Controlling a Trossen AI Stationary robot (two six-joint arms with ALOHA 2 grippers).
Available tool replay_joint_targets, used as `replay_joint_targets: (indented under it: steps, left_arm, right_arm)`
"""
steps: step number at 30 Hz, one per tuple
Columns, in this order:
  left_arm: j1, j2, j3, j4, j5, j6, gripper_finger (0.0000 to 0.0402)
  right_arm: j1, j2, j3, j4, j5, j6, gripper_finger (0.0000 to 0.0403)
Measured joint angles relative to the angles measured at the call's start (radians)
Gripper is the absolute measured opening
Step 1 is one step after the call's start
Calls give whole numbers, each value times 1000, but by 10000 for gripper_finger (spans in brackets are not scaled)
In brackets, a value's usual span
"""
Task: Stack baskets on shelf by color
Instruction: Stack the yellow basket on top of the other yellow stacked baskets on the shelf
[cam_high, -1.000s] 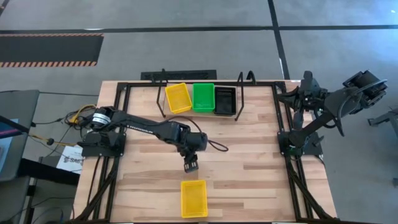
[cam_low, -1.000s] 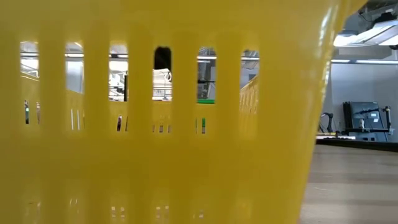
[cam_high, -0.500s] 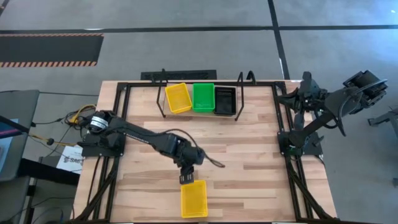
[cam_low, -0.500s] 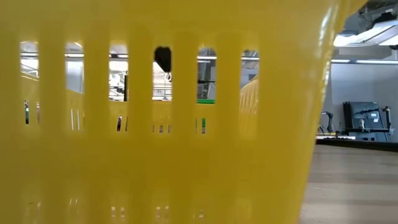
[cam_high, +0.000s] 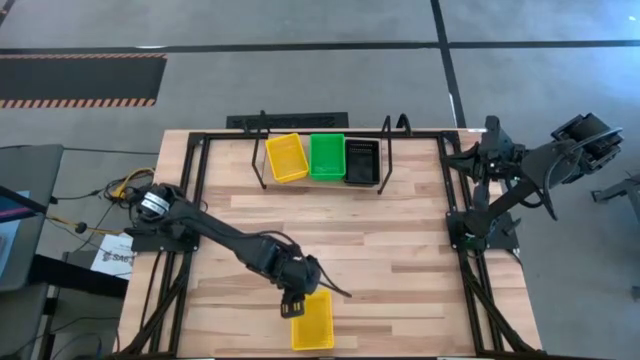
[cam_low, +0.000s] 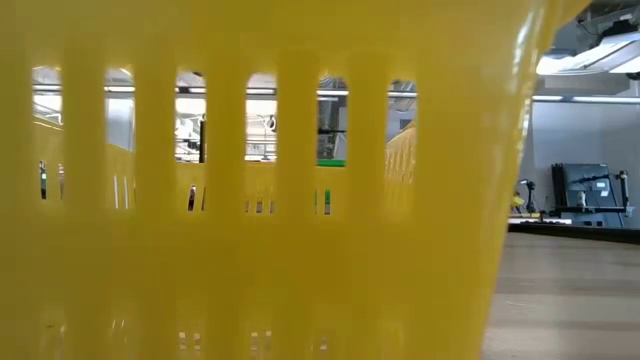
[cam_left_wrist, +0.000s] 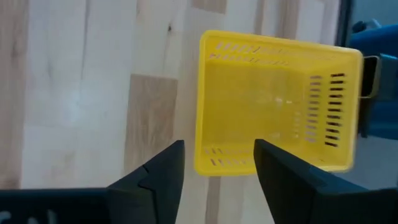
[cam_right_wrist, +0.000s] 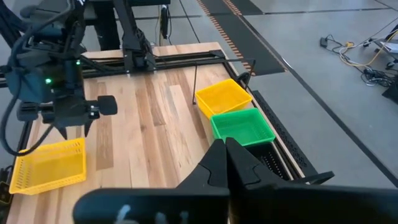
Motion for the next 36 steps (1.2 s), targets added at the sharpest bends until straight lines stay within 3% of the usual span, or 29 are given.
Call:
replay_joint_targets:
  steps: [18, 31, 34, 36]
  left_arm:
    - [-17, 112, 4, -32, -9, -51, 181]
    - [4, 194, 8, -27, 84, -85, 179]
    - [19, 193, 18, -1, 97, -98, 152]
    - [32, 187, 24, -23, 98, -91, 110]
  right_arm:
    - [0, 8, 0, 0, -19, 3, 1]
    - [1, 7, 0, -2, -23, 0, 1]
    - [0, 6, 0, -3, -23, 0, 1]
    - [1, 6, 0, -3, -23, 1, 1]
